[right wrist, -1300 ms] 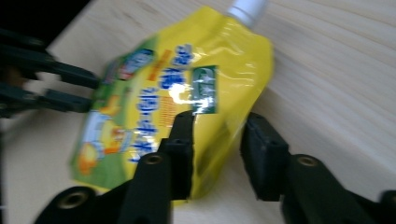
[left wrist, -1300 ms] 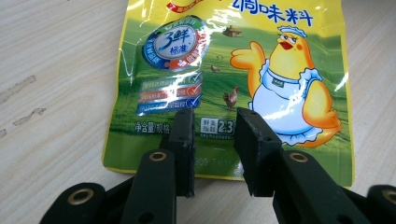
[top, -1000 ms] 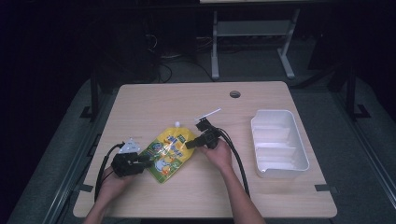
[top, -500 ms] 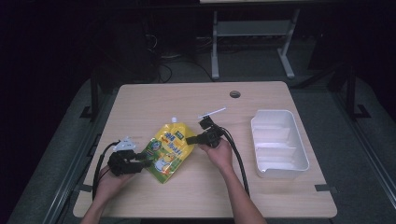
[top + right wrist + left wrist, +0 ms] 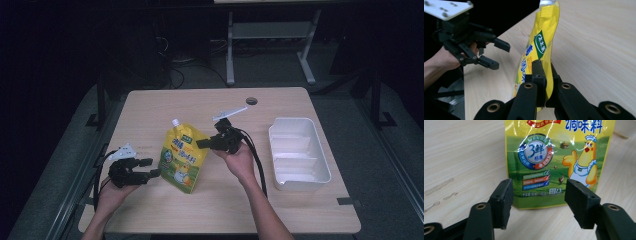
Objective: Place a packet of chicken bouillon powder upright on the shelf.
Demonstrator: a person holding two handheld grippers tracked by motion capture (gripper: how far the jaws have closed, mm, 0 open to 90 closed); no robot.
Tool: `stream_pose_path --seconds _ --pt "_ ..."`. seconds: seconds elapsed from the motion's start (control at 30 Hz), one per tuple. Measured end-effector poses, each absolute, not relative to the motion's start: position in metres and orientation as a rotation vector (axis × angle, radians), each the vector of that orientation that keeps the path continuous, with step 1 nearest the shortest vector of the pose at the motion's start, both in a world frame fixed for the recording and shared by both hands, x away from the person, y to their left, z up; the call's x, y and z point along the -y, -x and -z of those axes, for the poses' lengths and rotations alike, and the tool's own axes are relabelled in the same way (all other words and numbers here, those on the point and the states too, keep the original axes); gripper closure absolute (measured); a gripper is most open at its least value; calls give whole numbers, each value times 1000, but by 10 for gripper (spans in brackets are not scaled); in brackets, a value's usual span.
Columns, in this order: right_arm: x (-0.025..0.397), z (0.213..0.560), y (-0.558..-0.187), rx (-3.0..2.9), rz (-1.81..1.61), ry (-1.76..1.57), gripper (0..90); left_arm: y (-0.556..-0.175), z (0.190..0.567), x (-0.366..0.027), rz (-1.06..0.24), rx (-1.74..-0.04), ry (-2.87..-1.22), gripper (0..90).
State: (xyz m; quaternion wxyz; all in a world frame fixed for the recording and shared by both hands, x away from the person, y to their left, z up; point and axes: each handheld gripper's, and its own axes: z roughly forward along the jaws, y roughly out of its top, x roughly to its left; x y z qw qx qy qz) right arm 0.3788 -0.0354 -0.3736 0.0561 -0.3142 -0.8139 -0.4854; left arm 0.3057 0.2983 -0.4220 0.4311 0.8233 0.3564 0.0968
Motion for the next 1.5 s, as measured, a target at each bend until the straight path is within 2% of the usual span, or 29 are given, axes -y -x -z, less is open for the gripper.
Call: stream_pose_path --seconds 0.47,0.97,1.13,1.27,1.37,1.5 --pt "39 332 -346 2664 1484 704 898 -299 411 -298 -210 -809 -1990 277" --pt "44 315 -321 2718 1469 473 898 -295 404 -291 -163 -718 -1972 204" --pt "38 313 -311 2729 1447 377 897 -293 403 -289 -108 -661 -1959 202" --pt "34 315 -309 2716 1447 328 897 -292 403 -286 -67 -624 -1956 230" --pt "33 317 -308 2695 1450 312 897 -291 403 -283 -33 -584 -1962 289" --pt "30 321 -309 2685 1436 300 897 -288 403 -279 2 -524 -1981 449"
